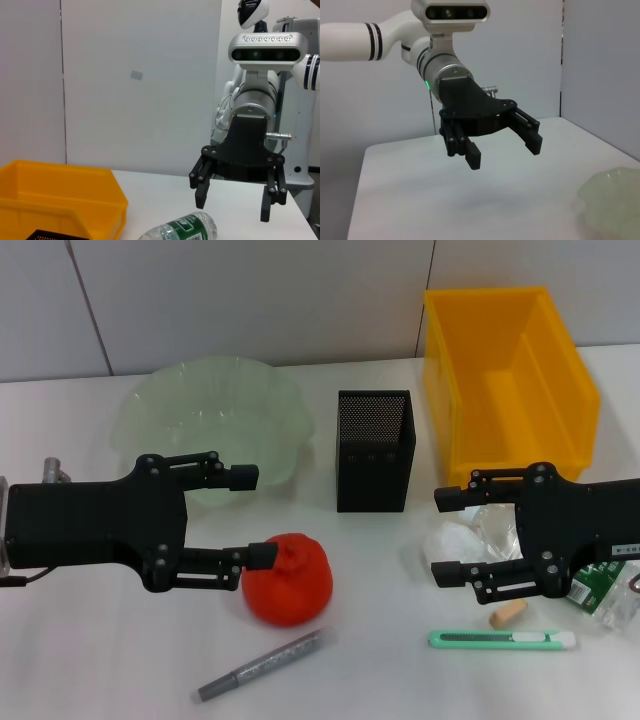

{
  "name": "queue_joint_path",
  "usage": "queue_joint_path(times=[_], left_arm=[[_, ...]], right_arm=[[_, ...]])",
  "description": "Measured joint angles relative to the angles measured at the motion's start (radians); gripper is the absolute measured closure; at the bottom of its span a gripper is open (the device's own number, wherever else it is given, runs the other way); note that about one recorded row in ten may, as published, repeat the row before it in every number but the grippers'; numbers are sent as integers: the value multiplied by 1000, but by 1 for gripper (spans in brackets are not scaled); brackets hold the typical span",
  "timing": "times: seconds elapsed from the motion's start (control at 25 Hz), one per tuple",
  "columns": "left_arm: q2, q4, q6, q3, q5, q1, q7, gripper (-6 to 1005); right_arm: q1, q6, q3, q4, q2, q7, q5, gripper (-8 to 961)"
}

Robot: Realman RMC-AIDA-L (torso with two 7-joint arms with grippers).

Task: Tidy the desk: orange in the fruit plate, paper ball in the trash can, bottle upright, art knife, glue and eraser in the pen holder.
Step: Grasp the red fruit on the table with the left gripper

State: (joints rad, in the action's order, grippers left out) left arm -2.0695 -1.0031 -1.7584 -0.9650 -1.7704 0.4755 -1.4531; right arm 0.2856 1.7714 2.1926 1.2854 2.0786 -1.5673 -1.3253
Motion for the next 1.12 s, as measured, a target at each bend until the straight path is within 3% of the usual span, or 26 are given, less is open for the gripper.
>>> queue_joint_path(times=[0.92,1.12], left_arm=[[1,52,11,0,-5,-2,65,201],[0,81,109,-5,-22,-2,64,205]], right_arm=[[4,-1,13,2,0,-16,-2,197],[2,13,83,0,-1,-21,5,199]])
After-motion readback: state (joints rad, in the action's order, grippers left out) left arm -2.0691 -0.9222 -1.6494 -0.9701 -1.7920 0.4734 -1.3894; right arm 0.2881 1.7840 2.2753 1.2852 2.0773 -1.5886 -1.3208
